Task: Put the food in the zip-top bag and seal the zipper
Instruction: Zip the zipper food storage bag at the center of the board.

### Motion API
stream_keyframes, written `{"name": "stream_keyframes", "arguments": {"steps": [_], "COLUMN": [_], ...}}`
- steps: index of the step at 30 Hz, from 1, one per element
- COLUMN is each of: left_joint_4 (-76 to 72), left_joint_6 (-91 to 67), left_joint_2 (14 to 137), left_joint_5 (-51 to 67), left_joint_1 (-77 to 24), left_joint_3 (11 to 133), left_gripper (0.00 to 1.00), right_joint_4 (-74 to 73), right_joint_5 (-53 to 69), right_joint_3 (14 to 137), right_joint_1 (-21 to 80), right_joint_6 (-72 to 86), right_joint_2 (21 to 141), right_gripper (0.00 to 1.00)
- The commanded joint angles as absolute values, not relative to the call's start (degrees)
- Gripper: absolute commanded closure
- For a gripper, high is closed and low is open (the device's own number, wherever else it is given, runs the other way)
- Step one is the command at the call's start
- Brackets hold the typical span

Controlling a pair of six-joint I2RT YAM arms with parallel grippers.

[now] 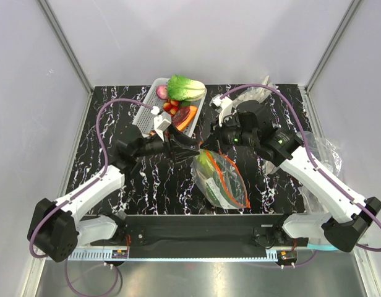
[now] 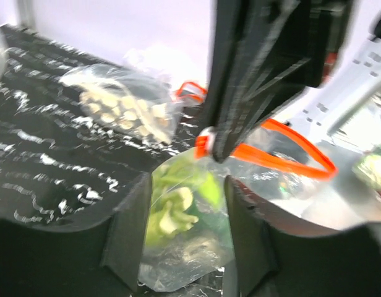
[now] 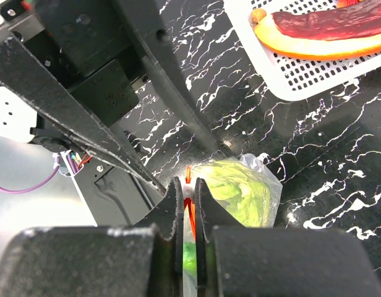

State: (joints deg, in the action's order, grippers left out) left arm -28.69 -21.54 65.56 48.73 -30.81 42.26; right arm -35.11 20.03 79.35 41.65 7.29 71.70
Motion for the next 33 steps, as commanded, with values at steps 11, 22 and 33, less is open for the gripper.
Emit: {"name": "stream_keyframes", "arguments": {"steps": [11,22,33], "left_joint_4": [-36.6,-44.6,-36.5], "left_joint_6": [-21.1,-28.3,-28.0], "left_joint_2": [69.9,71.1,69.5], "left_joint_5": [57.1,54.4,47.1], "left_joint_1": [-30.5,-30.5,-29.9], "left_joint_3": [46.1,46.1,46.0], "left_gripper": [0.66,1.00,1.00], "right_joint_4": [-33.8,-35.1,-39.3], "right_joint_5": [23.0,22.9,16.2], "right_joint_3": [80.5,80.1,79.9], "right_joint_1": [42.3,42.3,42.3], "right_joint_6": [7.2,7.2,6.8], "right_joint_2": [70.6,70.9,69.9], "right_gripper": [1.00,1.00,1.00]}}
